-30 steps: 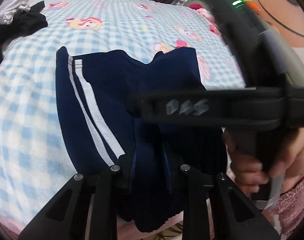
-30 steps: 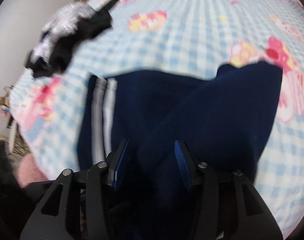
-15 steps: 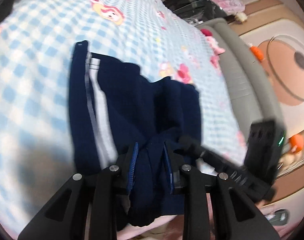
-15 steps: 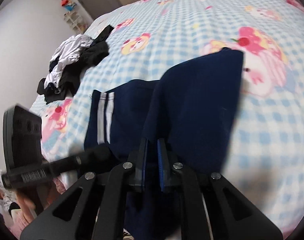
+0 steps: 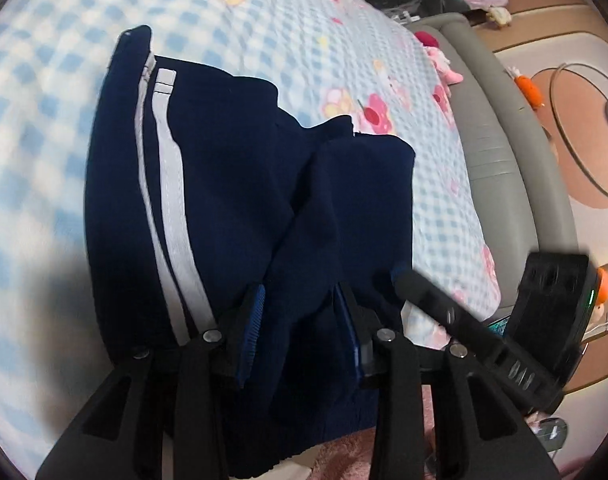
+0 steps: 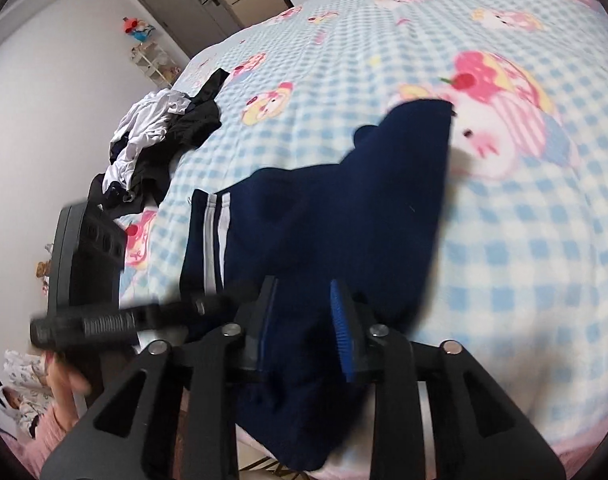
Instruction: Fold clothes
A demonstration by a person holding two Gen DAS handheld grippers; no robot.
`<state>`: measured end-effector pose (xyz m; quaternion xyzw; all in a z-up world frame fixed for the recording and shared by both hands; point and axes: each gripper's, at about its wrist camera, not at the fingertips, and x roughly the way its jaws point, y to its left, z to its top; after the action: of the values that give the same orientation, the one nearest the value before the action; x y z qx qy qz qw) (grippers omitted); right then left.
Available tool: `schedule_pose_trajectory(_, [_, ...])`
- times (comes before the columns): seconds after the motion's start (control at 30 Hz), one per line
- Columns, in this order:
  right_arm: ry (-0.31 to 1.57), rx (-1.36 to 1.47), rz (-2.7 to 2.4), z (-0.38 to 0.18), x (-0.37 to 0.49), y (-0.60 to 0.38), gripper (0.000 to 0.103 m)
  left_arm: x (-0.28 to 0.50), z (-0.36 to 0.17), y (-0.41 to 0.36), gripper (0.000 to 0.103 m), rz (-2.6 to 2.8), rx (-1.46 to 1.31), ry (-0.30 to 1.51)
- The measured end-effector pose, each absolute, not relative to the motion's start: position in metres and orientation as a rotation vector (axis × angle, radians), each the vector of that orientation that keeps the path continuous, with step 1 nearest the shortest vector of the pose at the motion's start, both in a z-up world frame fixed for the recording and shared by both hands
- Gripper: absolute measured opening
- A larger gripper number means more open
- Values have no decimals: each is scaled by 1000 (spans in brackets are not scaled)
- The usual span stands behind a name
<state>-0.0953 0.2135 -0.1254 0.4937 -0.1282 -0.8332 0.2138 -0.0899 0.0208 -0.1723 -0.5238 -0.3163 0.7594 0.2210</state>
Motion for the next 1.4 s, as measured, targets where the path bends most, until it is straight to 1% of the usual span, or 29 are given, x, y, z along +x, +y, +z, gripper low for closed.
schedule_pose_trajectory(0.07, [-342,1381,-2301,-126,-109,198,39,-81,-171,19,36,2112,-1429,-863])
schedule_pose_trajectory(0.13, [-279,1451,-2273,-137,-123,181,59,-75,-170,20,36,2112,-1425,-838])
schedule_pose_trajectory(0.2, [-205,1530,-2240,-149,-137,162,61,-76,-170,26,36,2122,-1423,-802])
schedule_pose_trajectory(0.27, [-167,1548,-2233,-155,-139,157,57,-77,-167,31,36,2132,-1421,-758])
schedule_pose_trajectory(0.33, [-136,1556,-2231,-160,-139,153,37,-77,-164,36,37,2149,-1411,-706])
schedule_pose_trajectory(0.37, [-120,1560,-2230,-163,-138,152,31,-77,-162,39,37,2158,-1403,-678])
schedule_pose_trajectory(0.4, [-136,1554,-2223,-163,-137,153,20,-77,-161,40,38,2164,-1395,-660])
schedule_pose_trajectory(0.43, [-167,1542,-2218,-161,-136,158,11,-78,-161,40,38,2159,-1385,-668])
schedule_pose_trajectory(0.53, [-244,1502,-2239,-153,-127,177,7,-77,-163,29,38,2139,-1363,-740])
schedule_pose_trajectory(0.63, [-307,1479,-2266,-146,-114,198,6,-82,-166,6,39,2119,-1336,-875])
schedule_pose_trajectory(0.77, [-446,1436,-2262,-141,-95,226,6,-95,-171,-6,39,2097,-1338,-984])
schedule_pose_trajectory(0.83, [-502,1420,-2268,-140,-84,239,6,-103,-166,6,38,2107,-1358,-925])
schedule_pose_trajectory(0.97, [-520,1447,-2289,-146,-75,253,6,-117,-165,41,38,2106,-1443,-757])
schedule_pose_trajectory(1.0, [-527,1458,-2289,-149,-75,255,6,-120,-169,47,37,2099,-1479,-737])
schedule_pose_trajectory(1.1, [-519,1413,-2304,-139,-79,253,9,-118,-170,56,36,2104,-1489,-694])
schedule_pose_trajectory(1.13, [-513,1390,-2308,-134,-80,251,12,-114,-167,57,36,2112,-1468,-680])
schedule_pose_trajectory(1.17, [-509,1378,-2299,-130,-84,248,18,-110,-165,56,36,2116,-1451,-674])
schedule_pose_trajectory(1.2, [-505,1372,-2284,-128,-90,244,31,-106,-163,55,36,2119,-1435,-669])
schedule_pose_trajectory(1.23, [-501,1366,-2269,-126,-95,239,40,-103,-162,54,36,2122,-1424,-661])
schedule_pose_trajectory(1.3, [-468,1382,-2224,-125,-108,224,42,-97,-161,52,36,2127,-1409,-645])
schedule_pose_trajectory(1.37, [-393,1429,-2185,-131,-123,202,49,-94,-161,52,36,2127,-1399,-635])
schedule_pose_trajectory(1.4, [-359,1465,-2152,-137,-128,191,50,-94,-161,54,36,2128,-1395,-626])
